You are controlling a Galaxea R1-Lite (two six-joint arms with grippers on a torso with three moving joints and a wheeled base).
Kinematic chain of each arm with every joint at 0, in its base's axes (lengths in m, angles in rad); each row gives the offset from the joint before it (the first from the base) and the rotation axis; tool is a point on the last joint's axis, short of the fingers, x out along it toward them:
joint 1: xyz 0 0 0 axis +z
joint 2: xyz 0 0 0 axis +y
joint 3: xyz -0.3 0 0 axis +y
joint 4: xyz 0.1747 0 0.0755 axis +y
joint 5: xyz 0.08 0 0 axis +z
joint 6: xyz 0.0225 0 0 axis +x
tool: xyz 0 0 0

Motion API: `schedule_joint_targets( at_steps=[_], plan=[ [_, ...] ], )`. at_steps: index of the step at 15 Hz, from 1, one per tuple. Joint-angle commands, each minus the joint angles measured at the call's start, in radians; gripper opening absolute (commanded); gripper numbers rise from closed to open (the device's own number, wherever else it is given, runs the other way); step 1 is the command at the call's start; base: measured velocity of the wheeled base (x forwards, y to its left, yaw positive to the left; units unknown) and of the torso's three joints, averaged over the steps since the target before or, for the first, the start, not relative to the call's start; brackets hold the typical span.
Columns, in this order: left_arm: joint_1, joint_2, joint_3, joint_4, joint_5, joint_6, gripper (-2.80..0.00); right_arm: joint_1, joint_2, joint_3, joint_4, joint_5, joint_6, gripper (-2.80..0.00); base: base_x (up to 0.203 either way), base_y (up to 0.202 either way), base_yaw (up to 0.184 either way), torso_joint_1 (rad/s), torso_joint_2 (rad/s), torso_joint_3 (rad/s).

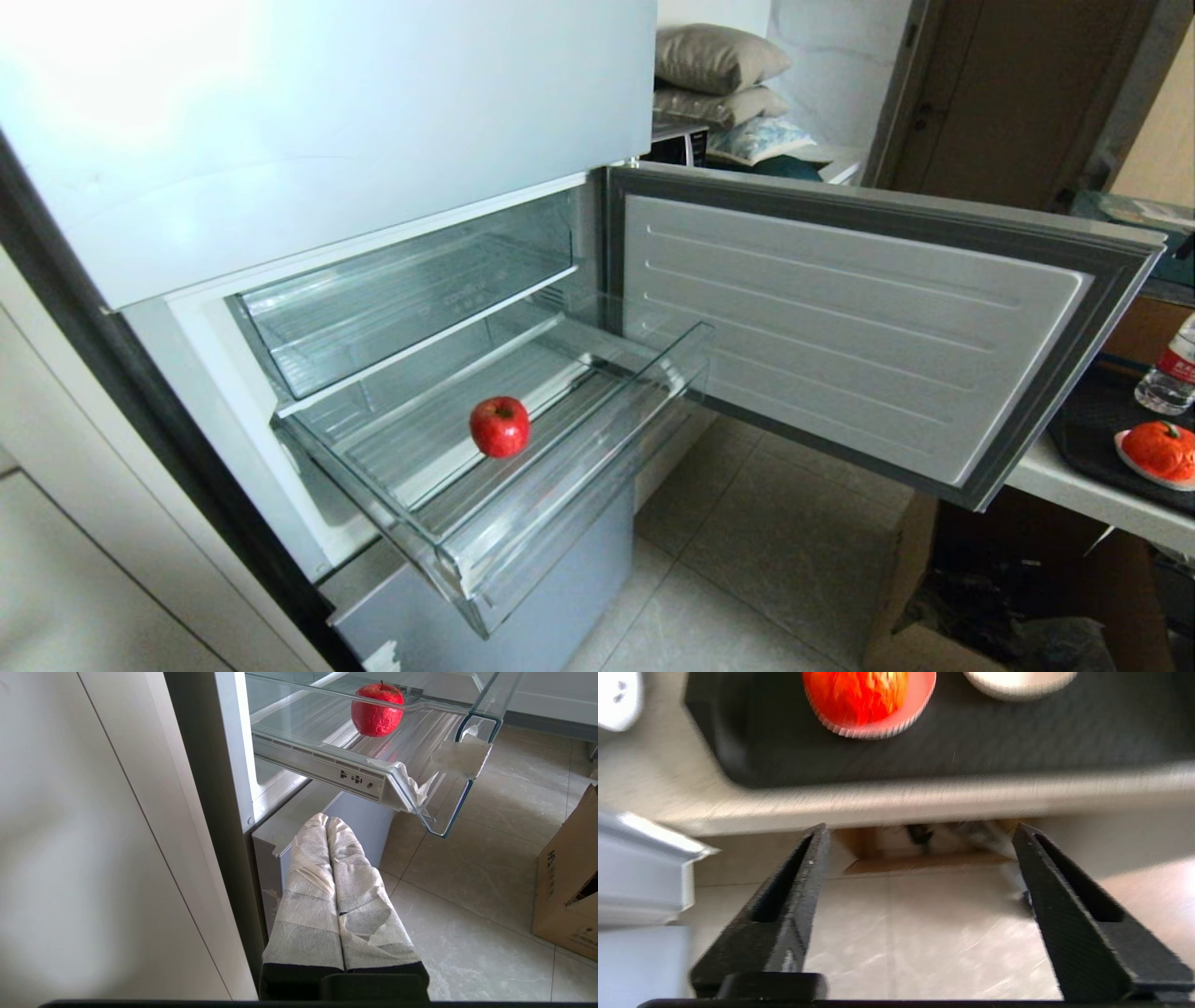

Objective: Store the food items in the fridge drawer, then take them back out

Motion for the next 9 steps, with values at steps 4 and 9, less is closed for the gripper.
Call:
schedule_joint_targets(
  at_steps=[4,9],
  plan=[
    [0.000,0.000,0.000,0.000,0.000,0.000,-2.80,0.001,0.159,-0.182,0.006,-0.002,-0.065,0.00,0.000,0.000,0.000,0.000,0.00,0.000],
    [0.000,0.001,0.000,0.000,0.000,0.000,-2.80,0.010,0.252,-0.330,0.043,0.076,-0.080,0.00,0.000,0.000,0.000,0.000,0.00,0.000]
  ],
)
